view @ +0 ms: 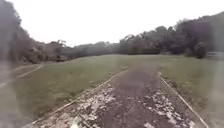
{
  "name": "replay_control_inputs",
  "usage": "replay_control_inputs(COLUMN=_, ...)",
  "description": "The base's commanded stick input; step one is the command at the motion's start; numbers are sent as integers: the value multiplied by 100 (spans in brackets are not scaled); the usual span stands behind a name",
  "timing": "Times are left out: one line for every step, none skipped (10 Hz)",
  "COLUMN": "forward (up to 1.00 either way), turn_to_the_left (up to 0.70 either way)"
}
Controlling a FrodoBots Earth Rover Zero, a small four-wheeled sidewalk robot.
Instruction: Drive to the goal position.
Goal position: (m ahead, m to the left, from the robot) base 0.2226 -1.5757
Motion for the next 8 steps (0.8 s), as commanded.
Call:
replay_control_inputs(forward=85, turn_to_the_left=0)
replay_control_inputs(forward=85, turn_to_the_left=0)
replay_control_inputs(forward=85, turn_to_the_left=0)
replay_control_inputs(forward=85, turn_to_the_left=0)
replay_control_inputs(forward=85, turn_to_the_left=0)
replay_control_inputs(forward=85, turn_to_the_left=0)
replay_control_inputs(forward=85, turn_to_the_left=0)
replay_control_inputs(forward=85, turn_to_the_left=0)
